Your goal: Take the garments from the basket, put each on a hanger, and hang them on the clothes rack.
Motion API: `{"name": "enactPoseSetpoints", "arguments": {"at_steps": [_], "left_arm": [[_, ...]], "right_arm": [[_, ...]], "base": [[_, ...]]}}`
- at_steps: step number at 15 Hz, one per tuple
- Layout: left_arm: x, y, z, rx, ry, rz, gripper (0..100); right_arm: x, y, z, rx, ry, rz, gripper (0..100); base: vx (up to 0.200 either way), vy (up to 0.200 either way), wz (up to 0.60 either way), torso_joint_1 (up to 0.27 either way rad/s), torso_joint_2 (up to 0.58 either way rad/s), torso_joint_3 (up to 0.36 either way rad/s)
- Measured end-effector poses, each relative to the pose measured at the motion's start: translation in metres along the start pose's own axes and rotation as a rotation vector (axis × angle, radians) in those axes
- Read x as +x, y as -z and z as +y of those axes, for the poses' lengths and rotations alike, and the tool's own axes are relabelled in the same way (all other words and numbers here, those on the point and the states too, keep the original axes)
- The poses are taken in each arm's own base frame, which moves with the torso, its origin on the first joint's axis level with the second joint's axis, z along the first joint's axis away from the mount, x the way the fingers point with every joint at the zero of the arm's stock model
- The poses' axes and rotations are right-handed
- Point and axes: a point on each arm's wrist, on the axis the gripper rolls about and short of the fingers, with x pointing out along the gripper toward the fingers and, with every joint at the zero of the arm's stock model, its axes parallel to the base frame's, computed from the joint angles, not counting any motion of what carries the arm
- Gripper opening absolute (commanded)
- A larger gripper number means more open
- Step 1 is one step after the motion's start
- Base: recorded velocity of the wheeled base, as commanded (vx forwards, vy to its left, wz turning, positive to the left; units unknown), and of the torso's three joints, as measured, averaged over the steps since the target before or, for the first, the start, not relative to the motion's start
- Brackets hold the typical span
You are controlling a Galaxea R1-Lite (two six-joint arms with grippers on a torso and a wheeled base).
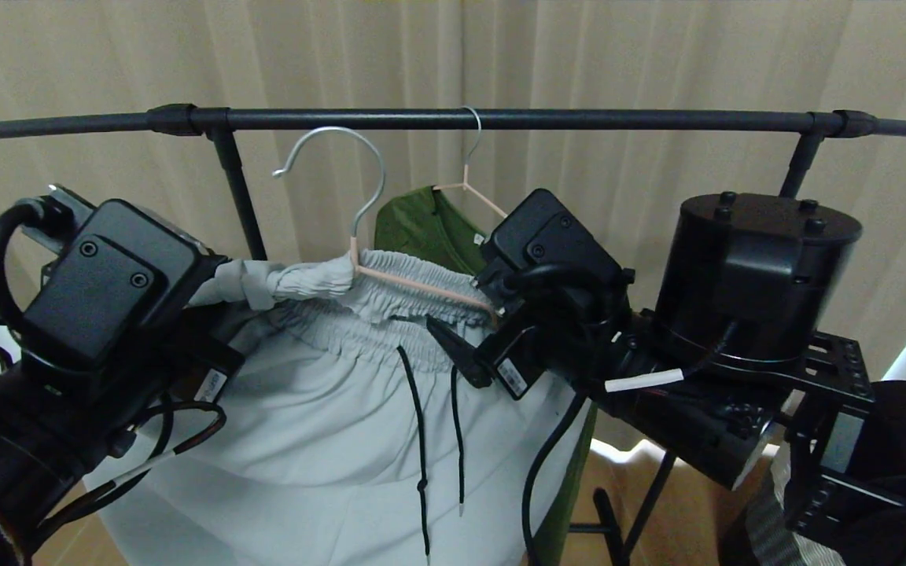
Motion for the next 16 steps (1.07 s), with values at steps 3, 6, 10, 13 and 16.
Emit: {"name": "enactPoseSetpoints", "arguments": {"at_steps": [3,6,10,13,16], "left_arm": [[-0.003,0.002,0.0,0.0,-0.001,0.004,0],[-0.004,0.007,-0.001,0.01,0.0,0.021,0],[-0.004,0.007,-0.001,0.012,0.002,0.024,0],[-0.005,0.006,-0.005,0.014,0.027,0.009,0],[-0.006,0.005,-0.008,0.015,0.058,-0.012,0]], "right_arm": [[0.005,0.004,-0.01,0.0,0.04,0.016,100],[0.003,0.003,-0.018,0.005,0.063,0.014,100],[0.001,0.0,-0.022,0.01,0.071,-0.003,100],[0.007,-0.002,-0.021,0.02,0.093,-0.051,100],[0.011,0.002,-0.017,0.013,0.087,-0.042,0]], "base": [[0.0,0.0,0.0,0.0,0.0,0.0],[0.0,0.0,0.0,0.0,0.0,0.0],[0.0,0.0,0.0,0.0,0.0,0.0],[0.0,0.0,0.0,0.0,0.0,0.0],[0.0,0.0,0.0,0.0,0.0,0.0]]}}
